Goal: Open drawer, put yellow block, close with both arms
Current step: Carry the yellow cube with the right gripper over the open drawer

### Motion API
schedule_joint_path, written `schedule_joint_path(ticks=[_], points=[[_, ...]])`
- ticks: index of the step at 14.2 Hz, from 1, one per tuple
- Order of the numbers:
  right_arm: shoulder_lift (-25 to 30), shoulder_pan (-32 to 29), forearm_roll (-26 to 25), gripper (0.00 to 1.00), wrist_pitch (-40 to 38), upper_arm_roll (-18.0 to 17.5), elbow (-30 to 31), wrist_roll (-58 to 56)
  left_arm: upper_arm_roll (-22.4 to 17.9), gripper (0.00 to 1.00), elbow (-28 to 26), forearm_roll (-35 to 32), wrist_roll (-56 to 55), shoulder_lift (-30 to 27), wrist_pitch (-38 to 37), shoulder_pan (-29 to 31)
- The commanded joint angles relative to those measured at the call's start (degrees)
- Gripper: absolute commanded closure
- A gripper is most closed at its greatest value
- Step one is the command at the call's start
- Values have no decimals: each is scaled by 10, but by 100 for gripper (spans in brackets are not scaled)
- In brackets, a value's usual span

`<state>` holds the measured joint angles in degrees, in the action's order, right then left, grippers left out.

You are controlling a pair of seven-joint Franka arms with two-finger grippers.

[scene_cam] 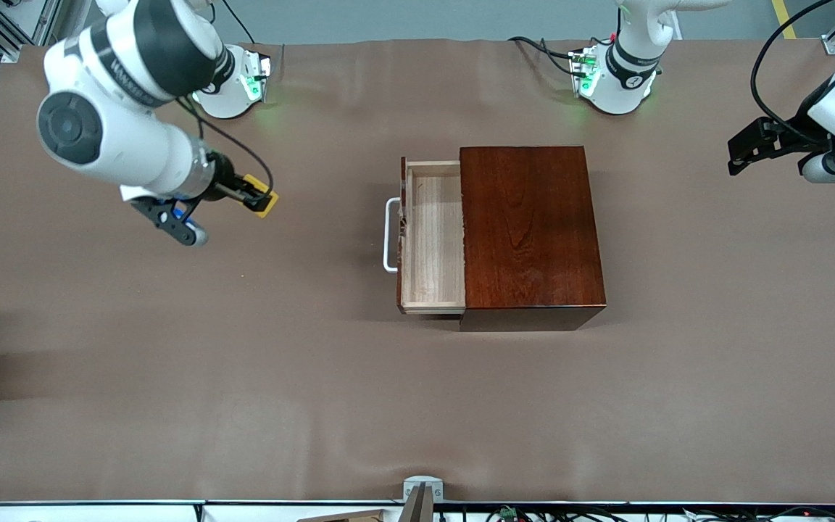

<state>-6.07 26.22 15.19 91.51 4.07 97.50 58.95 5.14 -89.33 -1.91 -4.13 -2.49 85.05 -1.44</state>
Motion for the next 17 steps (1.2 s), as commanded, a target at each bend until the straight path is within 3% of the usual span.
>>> schedule_joint_path(ticks=[1, 7, 10, 14, 17], points=[[-17, 72, 12, 100, -3, 6, -58, 137, 3, 0, 7, 12, 6, 2, -8, 6], [-93, 163, 24, 100, 124, 6, -79, 325, 2, 0, 7, 12, 8, 1, -8, 6], [-139, 184, 34, 100, 160, 5, -85, 391, 0, 0, 8, 11, 9, 0, -10, 8], [-220, 210, 52, 100, 174, 6, -163, 502, -4, 0, 10, 9, 8, -7, -25, 8], [-232, 218, 55, 100, 226, 6, -164, 543, -5, 0, 10, 10, 7, -6, -24, 8]])
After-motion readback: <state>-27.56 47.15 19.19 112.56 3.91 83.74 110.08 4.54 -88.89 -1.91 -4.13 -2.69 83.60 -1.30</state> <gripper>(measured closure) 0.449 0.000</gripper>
